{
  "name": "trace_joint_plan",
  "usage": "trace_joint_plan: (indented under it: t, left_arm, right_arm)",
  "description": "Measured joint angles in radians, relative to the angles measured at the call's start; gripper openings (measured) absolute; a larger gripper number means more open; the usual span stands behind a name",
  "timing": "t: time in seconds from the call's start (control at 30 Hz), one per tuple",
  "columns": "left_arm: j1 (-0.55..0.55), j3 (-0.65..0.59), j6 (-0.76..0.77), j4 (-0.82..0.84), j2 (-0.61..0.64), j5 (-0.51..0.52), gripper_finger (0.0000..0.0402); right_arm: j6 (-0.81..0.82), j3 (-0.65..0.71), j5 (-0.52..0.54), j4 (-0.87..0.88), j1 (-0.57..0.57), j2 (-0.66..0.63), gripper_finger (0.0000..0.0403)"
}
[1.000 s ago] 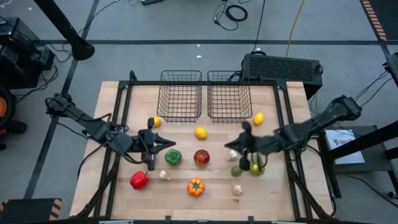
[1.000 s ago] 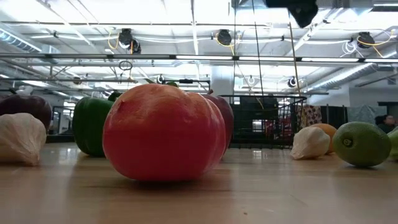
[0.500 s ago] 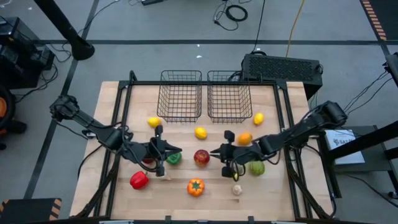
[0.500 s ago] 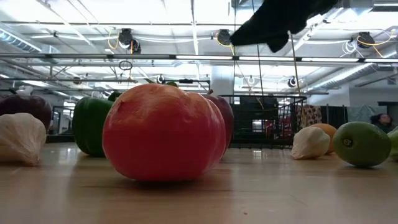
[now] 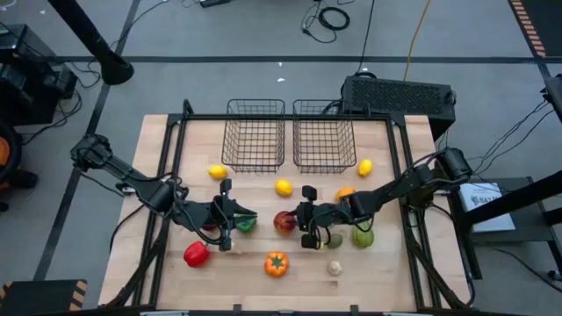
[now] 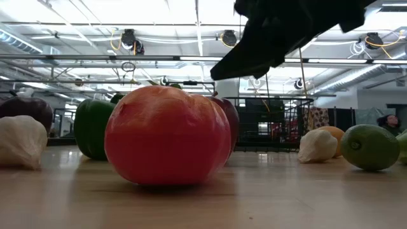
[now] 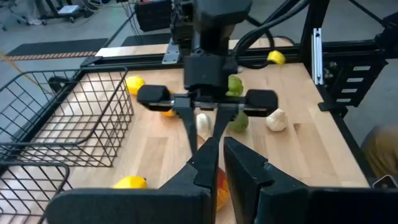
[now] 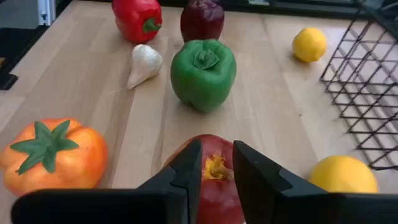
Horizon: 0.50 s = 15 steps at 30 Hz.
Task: Sort produce into baskets
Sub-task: Put the red apple into the right wire basket
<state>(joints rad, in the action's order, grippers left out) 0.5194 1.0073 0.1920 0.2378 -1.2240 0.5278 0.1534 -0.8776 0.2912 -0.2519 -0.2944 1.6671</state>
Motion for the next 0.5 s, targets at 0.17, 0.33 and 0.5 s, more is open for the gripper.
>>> trace_joint_plan:
  t: [0.17,0.33,0.5]
  left_arm:
    - [0.003,0.000,0.043,0.049,0.000,-0.002,0.0034]
    - [0.019,0.000,0.065,0.091,0.000,-0.002,0.0034]
    - [0.025,0.000,0.064,0.092,0.000,-0.002,0.0033]
  right_arm:
    - [-0.001,0.001,-0.011,-0.022,0.014,0.018,0.0105]
    - [-0.001,0.036,-0.013,-0.049,0.014,0.014,0.0115]
    - [0.005,0.109,-0.056,-0.199,0.033,0.017,0.0116]
